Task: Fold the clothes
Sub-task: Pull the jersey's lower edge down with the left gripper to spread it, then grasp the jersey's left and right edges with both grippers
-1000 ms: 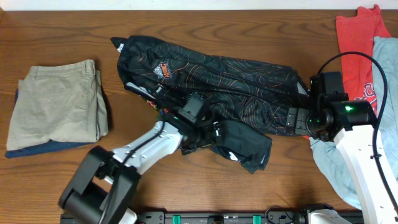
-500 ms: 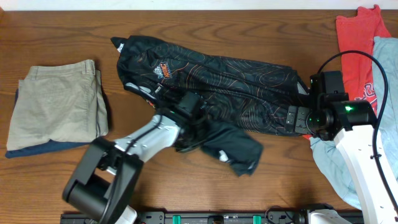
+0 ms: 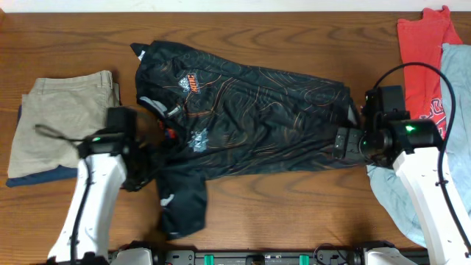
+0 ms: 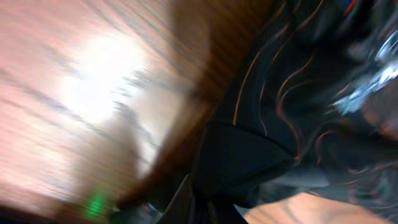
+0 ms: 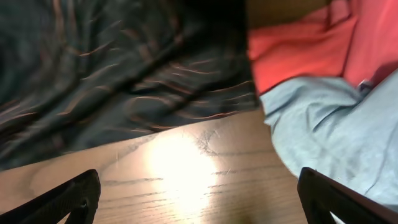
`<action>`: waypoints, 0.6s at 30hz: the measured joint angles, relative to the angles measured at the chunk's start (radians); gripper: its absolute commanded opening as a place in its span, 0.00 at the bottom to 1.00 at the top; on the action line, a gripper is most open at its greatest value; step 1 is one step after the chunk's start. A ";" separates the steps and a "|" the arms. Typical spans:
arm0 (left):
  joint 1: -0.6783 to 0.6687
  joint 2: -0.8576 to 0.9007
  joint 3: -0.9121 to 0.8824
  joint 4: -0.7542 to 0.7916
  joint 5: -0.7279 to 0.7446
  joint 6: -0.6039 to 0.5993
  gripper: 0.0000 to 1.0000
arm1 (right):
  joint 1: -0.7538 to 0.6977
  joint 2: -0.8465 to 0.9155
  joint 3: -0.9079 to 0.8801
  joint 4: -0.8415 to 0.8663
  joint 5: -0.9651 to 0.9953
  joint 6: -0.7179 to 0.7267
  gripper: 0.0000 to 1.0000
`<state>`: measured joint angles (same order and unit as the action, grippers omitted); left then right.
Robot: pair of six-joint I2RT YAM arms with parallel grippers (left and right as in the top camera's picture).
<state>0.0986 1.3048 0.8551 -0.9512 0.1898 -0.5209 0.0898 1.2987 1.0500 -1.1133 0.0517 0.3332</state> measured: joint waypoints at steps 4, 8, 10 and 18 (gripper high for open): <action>0.070 -0.009 0.000 -0.012 -0.007 0.014 0.06 | 0.000 0.004 -0.082 0.035 -0.012 0.025 0.99; 0.069 -0.009 0.000 -0.018 -0.006 0.028 0.06 | 0.000 0.004 -0.171 0.082 -0.017 0.038 0.99; 0.069 -0.009 0.000 -0.018 -0.006 0.029 0.06 | 0.000 0.004 -0.214 0.132 -0.019 0.048 0.99; 0.069 -0.009 0.000 -0.019 -0.006 0.032 0.06 | 0.000 0.006 -0.404 0.425 -0.035 0.092 0.94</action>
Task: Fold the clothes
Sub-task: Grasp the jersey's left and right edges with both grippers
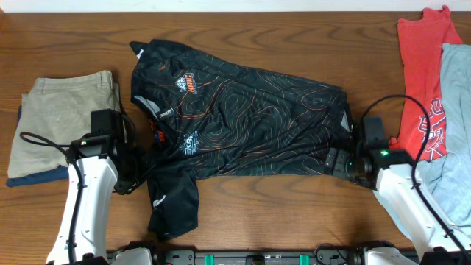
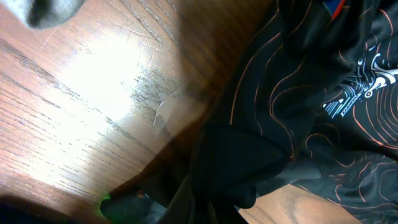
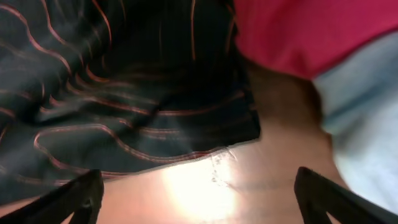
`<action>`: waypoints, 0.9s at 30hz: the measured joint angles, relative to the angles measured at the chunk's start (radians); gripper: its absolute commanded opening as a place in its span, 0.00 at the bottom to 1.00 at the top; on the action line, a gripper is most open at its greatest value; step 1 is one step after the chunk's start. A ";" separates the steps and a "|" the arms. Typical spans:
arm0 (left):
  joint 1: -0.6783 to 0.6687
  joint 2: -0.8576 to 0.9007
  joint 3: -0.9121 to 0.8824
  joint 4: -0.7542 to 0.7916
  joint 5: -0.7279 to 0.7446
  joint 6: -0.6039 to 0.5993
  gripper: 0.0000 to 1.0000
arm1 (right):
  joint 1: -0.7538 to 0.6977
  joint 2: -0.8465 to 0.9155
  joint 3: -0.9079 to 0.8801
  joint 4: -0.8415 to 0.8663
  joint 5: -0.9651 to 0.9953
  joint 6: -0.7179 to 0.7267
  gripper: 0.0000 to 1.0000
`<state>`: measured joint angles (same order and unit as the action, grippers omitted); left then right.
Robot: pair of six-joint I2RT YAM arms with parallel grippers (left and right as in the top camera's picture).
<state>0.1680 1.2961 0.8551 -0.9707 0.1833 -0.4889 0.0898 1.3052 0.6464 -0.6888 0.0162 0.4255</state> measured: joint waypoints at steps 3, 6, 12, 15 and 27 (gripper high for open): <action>0.000 0.000 0.000 -0.003 0.000 0.000 0.06 | 0.000 0.002 -0.063 0.113 -0.031 0.011 0.92; 0.000 0.000 0.000 -0.006 0.000 0.000 0.06 | 0.000 0.003 -0.114 0.196 -0.062 0.015 0.89; 0.000 0.000 0.000 -0.007 0.000 0.000 0.06 | 0.000 0.001 -0.150 0.277 -0.080 0.021 0.66; 0.000 0.000 0.000 -0.007 0.000 0.000 0.06 | 0.000 0.002 -0.154 0.294 -0.086 0.026 0.45; 0.000 0.000 0.000 -0.008 0.000 0.014 0.06 | 0.000 -0.003 -0.134 0.288 -0.122 -0.005 0.01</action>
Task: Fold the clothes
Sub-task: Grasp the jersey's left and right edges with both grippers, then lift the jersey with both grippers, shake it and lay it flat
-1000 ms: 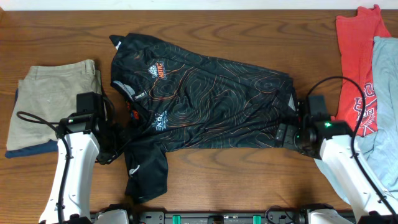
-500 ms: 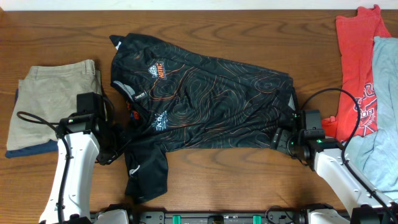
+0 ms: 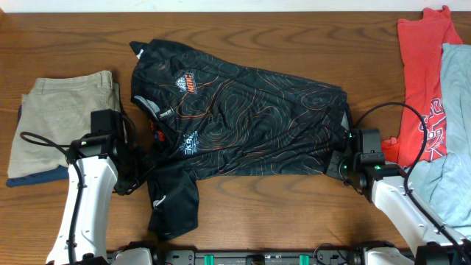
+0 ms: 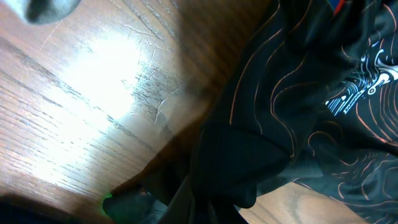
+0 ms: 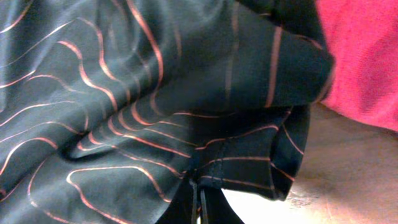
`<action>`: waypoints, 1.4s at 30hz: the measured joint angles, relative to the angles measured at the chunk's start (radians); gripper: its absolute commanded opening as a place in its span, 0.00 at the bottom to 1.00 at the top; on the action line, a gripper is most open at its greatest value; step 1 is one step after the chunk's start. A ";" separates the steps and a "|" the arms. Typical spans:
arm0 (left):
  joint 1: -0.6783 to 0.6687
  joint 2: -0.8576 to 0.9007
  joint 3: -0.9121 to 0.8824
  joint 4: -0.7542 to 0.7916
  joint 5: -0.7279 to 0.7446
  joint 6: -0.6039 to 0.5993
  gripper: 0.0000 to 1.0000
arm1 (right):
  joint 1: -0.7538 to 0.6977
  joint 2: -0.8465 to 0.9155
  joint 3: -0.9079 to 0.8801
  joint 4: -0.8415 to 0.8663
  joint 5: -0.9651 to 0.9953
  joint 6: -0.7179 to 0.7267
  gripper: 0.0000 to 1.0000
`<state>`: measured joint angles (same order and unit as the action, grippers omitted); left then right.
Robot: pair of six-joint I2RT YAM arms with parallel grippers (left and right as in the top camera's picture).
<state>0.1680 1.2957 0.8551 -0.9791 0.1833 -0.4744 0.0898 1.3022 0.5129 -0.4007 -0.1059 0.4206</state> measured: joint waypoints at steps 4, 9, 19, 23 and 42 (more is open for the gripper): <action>0.000 -0.001 0.036 -0.043 0.007 0.020 0.06 | 0.000 -0.044 0.150 -0.186 -0.026 -0.049 0.01; 0.000 -0.027 0.206 -0.127 0.074 0.075 0.06 | 0.000 -0.113 0.481 -0.428 -0.034 -0.114 0.01; -0.001 -0.106 0.659 -0.344 0.154 0.188 0.06 | -0.042 -0.137 0.960 -0.780 0.059 -0.159 0.01; 0.004 -0.129 0.868 -0.364 0.158 0.203 0.06 | -0.116 -0.135 1.109 -0.838 0.086 -0.182 0.01; 0.047 -0.013 1.139 -0.325 0.208 0.209 0.06 | -0.272 0.004 1.388 -0.841 -0.043 -0.300 0.01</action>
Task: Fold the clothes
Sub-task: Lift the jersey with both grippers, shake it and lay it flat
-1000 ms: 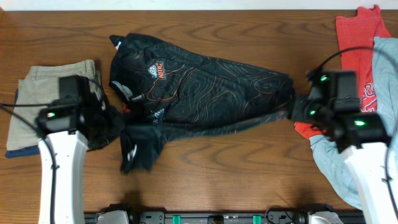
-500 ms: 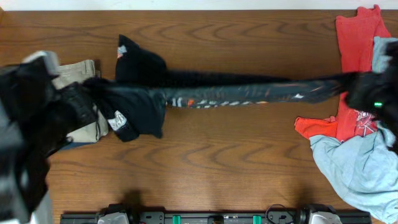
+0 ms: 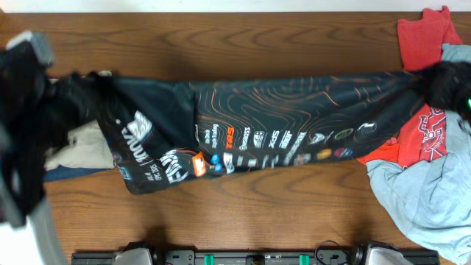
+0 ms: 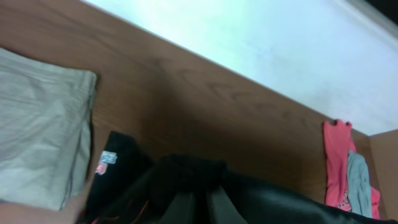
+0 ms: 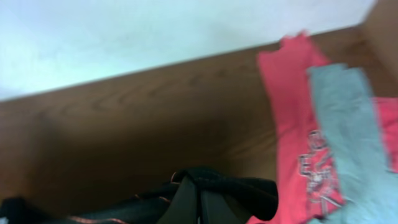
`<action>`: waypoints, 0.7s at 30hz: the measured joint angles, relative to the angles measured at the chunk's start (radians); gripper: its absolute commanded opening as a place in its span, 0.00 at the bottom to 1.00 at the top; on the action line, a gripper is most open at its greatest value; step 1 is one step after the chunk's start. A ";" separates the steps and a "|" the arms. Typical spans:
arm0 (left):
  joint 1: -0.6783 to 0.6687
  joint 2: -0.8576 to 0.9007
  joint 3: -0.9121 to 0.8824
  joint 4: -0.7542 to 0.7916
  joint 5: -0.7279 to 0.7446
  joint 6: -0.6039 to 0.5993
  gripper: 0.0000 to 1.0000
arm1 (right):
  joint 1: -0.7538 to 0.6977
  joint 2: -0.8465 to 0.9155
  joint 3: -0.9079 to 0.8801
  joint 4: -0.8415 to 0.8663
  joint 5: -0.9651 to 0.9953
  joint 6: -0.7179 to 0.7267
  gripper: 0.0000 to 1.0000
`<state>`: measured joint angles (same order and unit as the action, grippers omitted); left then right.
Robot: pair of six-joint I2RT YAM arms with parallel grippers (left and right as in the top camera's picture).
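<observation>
The black jersey [image 3: 257, 132] with orange contour lines hangs stretched above the table between both arms, its row of printed logos facing up. My left gripper [image 3: 70, 87] is shut on its left end, raised close to the overhead camera. In the left wrist view the gripper [image 4: 202, 202] pinches a bunch of black cloth [image 4: 186, 171]. My right gripper [image 3: 434, 77] is shut on the jersey's right end; the right wrist view shows the gripper [image 5: 199, 199] clamped on a black fold [image 5: 230, 190].
Folded beige trousers [image 3: 73, 151] over a dark blue garment lie at the left, partly under the lifted jersey. A red shirt [image 3: 423, 33] and a grey-blue shirt [image 3: 423, 191] lie in a heap at the right edge.
Both grippers have risen high off the table with the jersey held between them. The jersey was lying crumpled on the table; now it hangs stretched out and turned over, logos showing.
The jersey lay spread on the table with my left gripper shut on its lower left part and my right gripper open beside its right hem. The right gripper then stood shut on the hem. Now both hold the jersey taut in the air.
</observation>
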<state>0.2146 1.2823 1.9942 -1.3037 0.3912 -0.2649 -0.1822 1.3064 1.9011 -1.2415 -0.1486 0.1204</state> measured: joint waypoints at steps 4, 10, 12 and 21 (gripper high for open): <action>0.000 0.165 -0.001 0.100 0.041 0.000 0.06 | 0.002 0.151 -0.001 0.062 -0.050 -0.013 0.01; -0.020 0.394 -0.010 0.478 0.116 -0.005 0.06 | 0.022 0.362 -0.006 0.396 -0.089 -0.008 0.01; -0.034 0.447 -0.015 0.657 0.131 -0.018 0.06 | 0.026 0.408 -0.011 0.547 -0.095 0.020 0.01; -0.035 0.502 0.001 1.413 0.154 -0.316 0.06 | 0.022 0.439 0.106 0.948 -0.099 0.184 0.01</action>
<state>0.1795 1.7847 1.9949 0.1089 0.5449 -0.5812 -0.1600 1.7458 2.0068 -0.2939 -0.2478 0.3042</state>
